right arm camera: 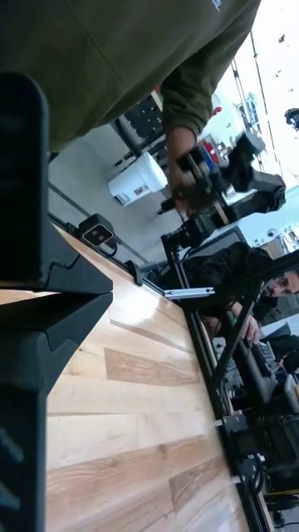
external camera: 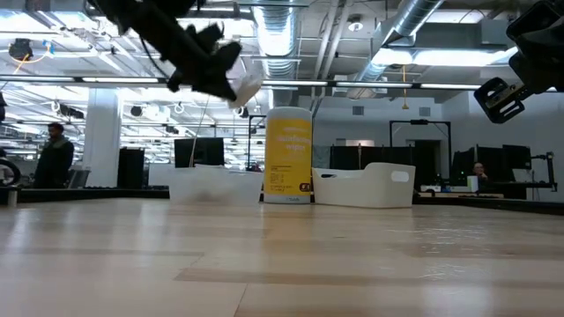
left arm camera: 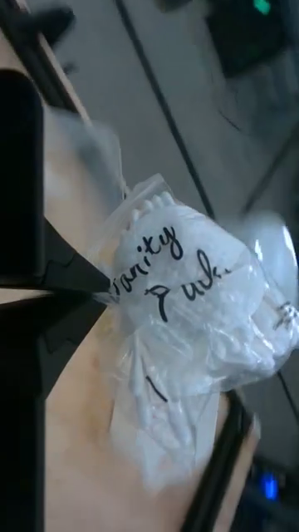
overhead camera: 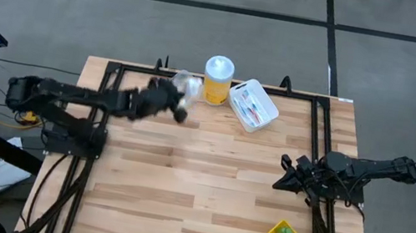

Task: Pick & Place Travel size toiletries
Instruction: Put the cotton pack into the transparent bin

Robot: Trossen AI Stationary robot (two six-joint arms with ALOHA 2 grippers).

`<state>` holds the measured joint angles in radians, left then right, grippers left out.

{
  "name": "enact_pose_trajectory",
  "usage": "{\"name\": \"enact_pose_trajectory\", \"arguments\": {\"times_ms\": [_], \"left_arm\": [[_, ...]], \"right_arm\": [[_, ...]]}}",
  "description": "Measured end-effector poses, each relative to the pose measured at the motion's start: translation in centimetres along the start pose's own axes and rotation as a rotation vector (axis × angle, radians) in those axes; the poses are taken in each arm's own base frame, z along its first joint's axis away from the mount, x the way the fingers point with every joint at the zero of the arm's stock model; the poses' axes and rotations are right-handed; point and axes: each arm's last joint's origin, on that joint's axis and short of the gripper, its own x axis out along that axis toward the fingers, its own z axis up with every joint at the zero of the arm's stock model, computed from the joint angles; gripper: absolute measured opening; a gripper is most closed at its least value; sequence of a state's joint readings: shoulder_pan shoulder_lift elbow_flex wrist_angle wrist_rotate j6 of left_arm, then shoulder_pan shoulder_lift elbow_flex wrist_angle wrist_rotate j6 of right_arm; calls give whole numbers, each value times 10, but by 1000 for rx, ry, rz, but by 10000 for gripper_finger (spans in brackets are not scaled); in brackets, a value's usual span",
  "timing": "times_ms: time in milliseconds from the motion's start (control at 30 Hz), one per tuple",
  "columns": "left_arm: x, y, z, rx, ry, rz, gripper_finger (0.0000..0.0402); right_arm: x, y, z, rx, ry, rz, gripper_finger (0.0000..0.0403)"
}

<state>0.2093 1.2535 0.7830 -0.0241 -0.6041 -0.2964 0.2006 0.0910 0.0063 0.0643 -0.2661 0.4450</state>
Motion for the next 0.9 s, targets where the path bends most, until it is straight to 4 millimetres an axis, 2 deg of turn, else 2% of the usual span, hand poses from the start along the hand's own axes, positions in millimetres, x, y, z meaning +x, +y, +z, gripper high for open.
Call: {"name": "enact_pose_trajectory", "arguments": {"times_ms": [100, 233, 367, 500, 633, 900], "left_arm": [[24, 32, 5, -57, 37, 45, 0], [51, 63, -1, -139, 133, 31, 0], [70, 72, -14, -140, 209, 30, 1], [76, 67, -16, -6, 197, -17, 11], [71, 61, -14, 53, 179, -28, 64], [64, 73, -3, 12, 112, 114, 228]], "right_arm": [[0, 0, 0, 0, 0, -1, 0], [0, 0, 0, 0, -2, -5, 0], [0, 0, 0, 0, -2, -5, 0], [0, 0, 0, 0, -1, -5, 0], [0, 0, 0, 1, 2, -7, 0], [0, 0, 0, 1, 2, -7, 0]]}}
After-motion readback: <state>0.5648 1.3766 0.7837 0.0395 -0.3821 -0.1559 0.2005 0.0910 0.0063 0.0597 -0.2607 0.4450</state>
